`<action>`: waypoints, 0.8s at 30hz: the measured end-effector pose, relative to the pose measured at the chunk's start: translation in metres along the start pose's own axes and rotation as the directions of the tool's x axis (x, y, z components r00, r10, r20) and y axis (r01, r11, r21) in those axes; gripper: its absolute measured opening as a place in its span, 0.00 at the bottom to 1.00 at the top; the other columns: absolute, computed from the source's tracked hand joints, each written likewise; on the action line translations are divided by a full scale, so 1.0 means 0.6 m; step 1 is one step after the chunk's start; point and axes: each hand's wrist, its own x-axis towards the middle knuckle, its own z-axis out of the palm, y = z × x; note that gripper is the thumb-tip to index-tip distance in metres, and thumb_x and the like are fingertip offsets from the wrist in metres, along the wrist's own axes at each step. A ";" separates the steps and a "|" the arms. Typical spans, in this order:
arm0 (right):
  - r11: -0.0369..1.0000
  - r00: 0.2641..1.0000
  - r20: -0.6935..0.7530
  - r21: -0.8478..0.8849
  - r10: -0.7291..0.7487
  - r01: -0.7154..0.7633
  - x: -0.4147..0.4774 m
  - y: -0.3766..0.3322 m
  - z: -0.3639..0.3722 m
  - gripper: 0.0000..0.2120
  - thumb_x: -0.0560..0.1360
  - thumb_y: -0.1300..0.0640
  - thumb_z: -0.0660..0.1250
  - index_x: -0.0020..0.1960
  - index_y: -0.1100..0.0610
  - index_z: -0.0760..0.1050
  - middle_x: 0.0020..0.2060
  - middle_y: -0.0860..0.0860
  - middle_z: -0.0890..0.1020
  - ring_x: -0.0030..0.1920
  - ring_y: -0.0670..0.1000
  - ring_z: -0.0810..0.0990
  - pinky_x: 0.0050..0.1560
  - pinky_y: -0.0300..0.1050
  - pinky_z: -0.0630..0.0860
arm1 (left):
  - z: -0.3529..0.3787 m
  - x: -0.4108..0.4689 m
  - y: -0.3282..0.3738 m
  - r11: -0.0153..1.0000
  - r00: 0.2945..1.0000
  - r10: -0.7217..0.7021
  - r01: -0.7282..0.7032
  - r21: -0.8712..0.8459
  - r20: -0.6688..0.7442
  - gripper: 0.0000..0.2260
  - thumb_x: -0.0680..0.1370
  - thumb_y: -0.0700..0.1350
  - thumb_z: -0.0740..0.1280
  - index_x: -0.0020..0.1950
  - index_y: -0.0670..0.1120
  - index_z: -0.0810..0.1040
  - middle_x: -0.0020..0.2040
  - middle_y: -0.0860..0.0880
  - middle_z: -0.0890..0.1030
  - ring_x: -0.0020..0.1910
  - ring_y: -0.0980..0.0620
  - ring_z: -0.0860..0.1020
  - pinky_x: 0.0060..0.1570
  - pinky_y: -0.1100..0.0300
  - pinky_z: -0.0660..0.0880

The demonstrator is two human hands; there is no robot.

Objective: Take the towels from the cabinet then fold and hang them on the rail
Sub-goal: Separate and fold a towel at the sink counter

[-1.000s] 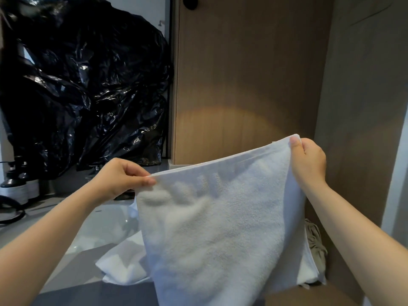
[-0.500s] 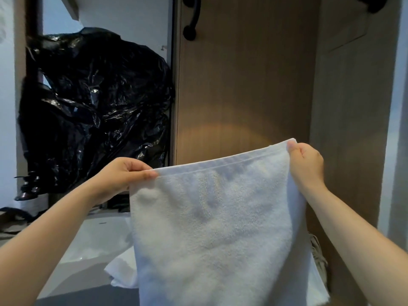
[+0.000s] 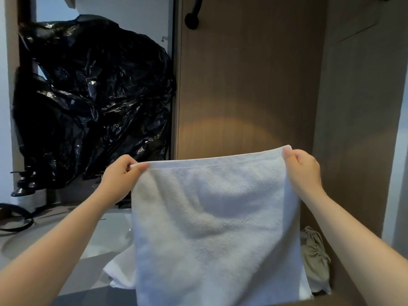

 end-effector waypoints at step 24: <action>0.975 0.901 0.433 -0.210 0.025 0.074 -0.017 0.069 0.195 0.21 0.80 0.53 0.65 0.71 0.56 0.69 0.65 0.52 0.76 0.64 0.52 0.75 0.64 0.49 0.73 | 0.111 0.046 -0.096 0.902 0.947 -0.209 0.282 -0.326 0.242 0.08 0.78 0.48 0.69 0.47 0.46 0.85 0.35 0.45 0.81 0.27 0.53 0.70 0.27 0.64 0.65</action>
